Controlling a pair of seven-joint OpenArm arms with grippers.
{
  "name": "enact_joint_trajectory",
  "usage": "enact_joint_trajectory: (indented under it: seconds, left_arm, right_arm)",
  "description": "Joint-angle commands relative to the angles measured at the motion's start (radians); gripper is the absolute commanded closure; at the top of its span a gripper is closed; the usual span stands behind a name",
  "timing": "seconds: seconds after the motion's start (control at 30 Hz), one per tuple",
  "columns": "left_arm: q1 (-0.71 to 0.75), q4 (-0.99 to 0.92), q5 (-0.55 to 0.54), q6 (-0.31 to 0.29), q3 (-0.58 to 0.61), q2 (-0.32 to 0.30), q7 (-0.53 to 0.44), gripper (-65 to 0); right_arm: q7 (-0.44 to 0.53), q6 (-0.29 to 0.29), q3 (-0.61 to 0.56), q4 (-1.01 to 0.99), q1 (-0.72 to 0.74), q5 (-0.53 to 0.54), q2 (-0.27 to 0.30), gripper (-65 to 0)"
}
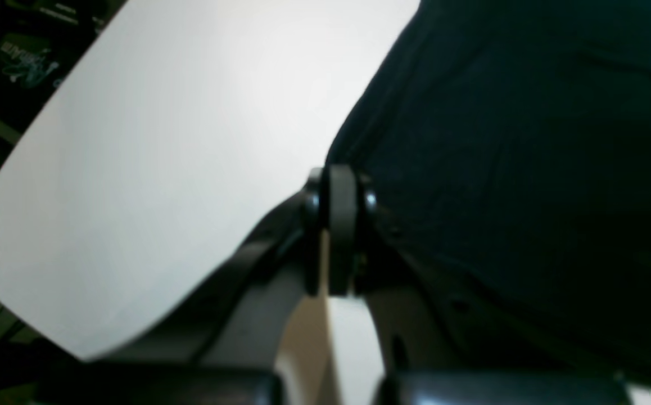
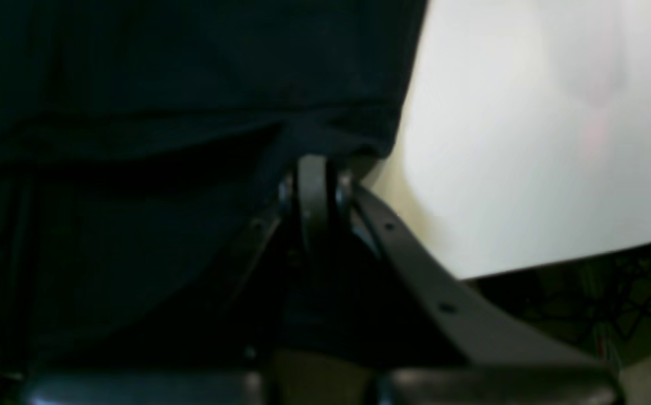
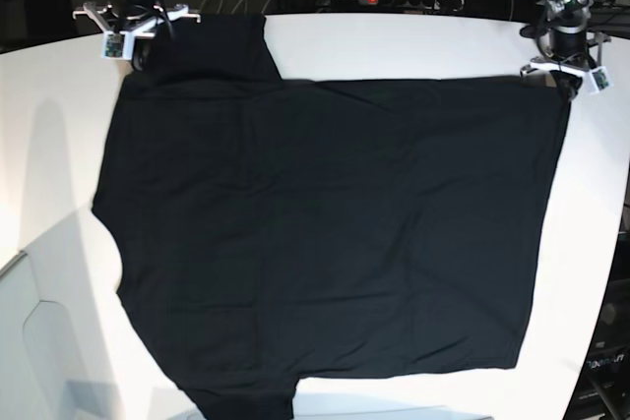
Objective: Fold the T-shirt properly
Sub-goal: 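Lift the shoulder edge and pull it across the shirt body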
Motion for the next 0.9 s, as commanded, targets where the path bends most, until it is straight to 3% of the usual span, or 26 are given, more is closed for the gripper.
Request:
enact_joint_trajectory:
  seconds: [0.0, 0.37, 0.87]
  left_arm:
    - [0.005, 0.016, -0.007, 0.001, -0.007, -0.014, -0.027, -0.1]
    - [-0.018, 0.013, 0.000, 0.001, -0.007, -0.014, -0.028, -0.1]
    - [-0.218, 0.006, 0.003, 0.001, -0.001, -0.023, -0.024, -0.1]
  right_arm:
    - [0.037, 0.012, 0.002, 0.020, -0.009, 0.000, 0.001, 0.0]
    - [0.159, 0.012, -0.003, 0.020, 0.034, 0.000, 0.003, 0.0]
    - [0.149, 0.012, 0.000, 0.012, 0.275, -0.004, 0.009, 0.0]
